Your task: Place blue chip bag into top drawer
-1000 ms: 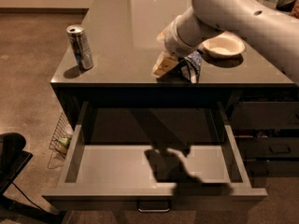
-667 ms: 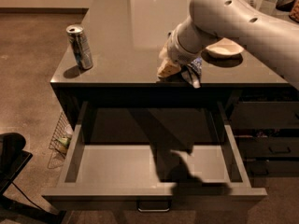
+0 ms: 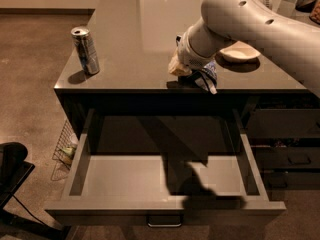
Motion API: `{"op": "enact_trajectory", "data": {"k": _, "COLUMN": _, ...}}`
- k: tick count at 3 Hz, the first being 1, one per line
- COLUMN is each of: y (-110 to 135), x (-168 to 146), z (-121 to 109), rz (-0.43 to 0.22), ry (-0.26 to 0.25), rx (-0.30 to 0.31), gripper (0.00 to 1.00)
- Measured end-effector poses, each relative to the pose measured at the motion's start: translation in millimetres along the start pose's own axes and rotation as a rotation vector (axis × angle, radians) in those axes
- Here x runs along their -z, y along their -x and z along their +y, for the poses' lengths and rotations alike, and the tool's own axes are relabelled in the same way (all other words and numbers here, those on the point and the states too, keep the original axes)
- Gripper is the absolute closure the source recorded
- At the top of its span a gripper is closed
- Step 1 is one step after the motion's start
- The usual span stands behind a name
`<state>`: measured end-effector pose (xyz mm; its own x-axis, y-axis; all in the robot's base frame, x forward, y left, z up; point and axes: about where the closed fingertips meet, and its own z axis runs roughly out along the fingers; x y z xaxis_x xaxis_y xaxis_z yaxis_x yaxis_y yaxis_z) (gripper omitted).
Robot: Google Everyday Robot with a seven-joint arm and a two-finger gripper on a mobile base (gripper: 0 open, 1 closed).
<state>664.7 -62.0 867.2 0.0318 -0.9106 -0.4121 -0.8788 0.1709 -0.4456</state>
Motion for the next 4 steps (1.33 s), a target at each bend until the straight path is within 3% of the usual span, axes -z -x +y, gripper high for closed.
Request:
{"op": "enact_trajectory", "data": {"k": 1, "y": 4.3, "x": 2.3, "z": -1.8, "rz": -0.024, "ry": -0.004, "rx": 0.007, "gripper": 1.0}}
{"op": "enact_trajectory", "data": {"k": 2, "y": 21.1, "x": 56.9, "z": -33.9, "rz": -0.193, "ry": -0.092, "rx": 0.04, "gripper": 1.0}}
{"op": "enact_trajectory", "data": {"k": 3, "y": 13.2, "x": 137.4, "z": -58.8, "rz": -0.316, "ry": -0.193, "rx": 0.083, "gripper": 1.0}}
{"op": "enact_trajectory", "data": {"k": 4, "y": -1.5, "x": 229.2, "z": -58.9, "rz": -0.379, "ry": -0.298, "rx": 0.147, "gripper": 1.0}}
